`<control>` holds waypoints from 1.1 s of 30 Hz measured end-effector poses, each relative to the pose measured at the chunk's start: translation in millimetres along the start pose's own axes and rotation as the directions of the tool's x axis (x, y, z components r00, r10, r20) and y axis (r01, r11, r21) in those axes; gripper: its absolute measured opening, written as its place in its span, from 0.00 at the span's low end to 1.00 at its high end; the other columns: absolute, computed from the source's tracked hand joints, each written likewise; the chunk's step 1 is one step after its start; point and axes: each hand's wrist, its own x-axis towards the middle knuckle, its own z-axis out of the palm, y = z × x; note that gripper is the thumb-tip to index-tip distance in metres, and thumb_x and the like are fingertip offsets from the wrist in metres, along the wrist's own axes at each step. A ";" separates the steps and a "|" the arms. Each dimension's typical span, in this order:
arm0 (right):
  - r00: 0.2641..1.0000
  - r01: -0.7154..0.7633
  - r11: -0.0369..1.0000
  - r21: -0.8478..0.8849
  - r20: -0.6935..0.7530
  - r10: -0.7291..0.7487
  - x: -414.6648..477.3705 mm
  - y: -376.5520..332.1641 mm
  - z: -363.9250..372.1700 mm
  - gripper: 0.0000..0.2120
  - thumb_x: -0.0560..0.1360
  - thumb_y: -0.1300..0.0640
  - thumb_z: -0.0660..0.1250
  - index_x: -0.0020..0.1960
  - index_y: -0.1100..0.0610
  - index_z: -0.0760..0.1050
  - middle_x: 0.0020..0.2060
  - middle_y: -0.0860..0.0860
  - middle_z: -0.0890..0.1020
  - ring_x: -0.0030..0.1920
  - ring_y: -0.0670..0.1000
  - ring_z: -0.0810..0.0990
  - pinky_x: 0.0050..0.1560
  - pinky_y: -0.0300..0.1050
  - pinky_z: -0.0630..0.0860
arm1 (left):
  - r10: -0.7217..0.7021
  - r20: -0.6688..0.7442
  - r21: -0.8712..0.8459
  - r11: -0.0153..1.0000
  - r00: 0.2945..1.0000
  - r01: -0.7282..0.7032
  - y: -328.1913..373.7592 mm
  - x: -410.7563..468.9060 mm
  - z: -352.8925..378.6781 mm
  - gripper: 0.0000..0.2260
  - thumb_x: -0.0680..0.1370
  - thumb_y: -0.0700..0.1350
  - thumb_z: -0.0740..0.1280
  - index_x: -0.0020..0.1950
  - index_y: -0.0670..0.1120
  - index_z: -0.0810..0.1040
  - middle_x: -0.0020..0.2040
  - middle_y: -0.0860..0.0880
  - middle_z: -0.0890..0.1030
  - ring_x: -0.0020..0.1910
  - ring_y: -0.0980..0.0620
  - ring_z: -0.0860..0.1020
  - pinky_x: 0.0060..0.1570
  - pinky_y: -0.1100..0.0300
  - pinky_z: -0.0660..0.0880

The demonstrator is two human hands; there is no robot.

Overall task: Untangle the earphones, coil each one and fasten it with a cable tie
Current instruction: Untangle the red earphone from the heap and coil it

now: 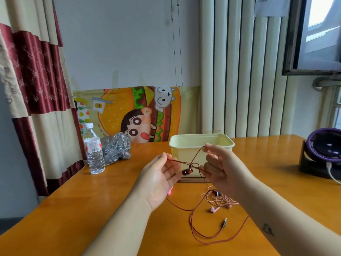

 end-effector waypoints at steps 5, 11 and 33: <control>0.988 -0.066 0.995 -0.070 0.137 0.076 -5.9 -3.1 4.3 0.09 0.68 0.57 0.68 0.46 0.59 0.77 0.18 0.46 0.59 0.19 0.44 0.55 0.37 0.41 0.67 | 0.028 -0.008 0.016 0.999 1.000 -0.028 -5.9 -0.8 6.0 0.10 0.82 0.44 0.58 0.43 0.44 0.73 0.34 0.47 0.80 0.33 0.51 0.80 0.37 0.56 0.80; 0.972 -0.208 0.968 0.140 0.141 0.188 -2.4 -4.0 3.3 0.09 0.78 0.58 0.60 0.40 0.59 0.73 0.23 0.49 0.75 0.16 0.43 0.57 0.27 0.37 0.72 | 0.029 -0.036 -0.084 0.996 0.999 -0.032 -11.6 0.2 11.4 0.11 0.82 0.45 0.58 0.41 0.44 0.72 0.32 0.47 0.76 0.31 0.51 0.78 0.34 0.58 0.80; 0.987 -0.107 0.993 0.046 0.128 0.100 -7.3 1.2 4.1 0.03 0.77 0.63 0.56 0.47 0.61 0.68 0.54 0.63 0.81 0.22 0.46 0.64 0.30 0.43 0.77 | 0.112 -0.177 -0.002 0.994 0.978 -0.114 -22.5 3.8 10.0 0.09 0.82 0.47 0.59 0.45 0.48 0.75 0.39 0.52 0.82 0.26 0.58 0.67 0.34 0.63 0.64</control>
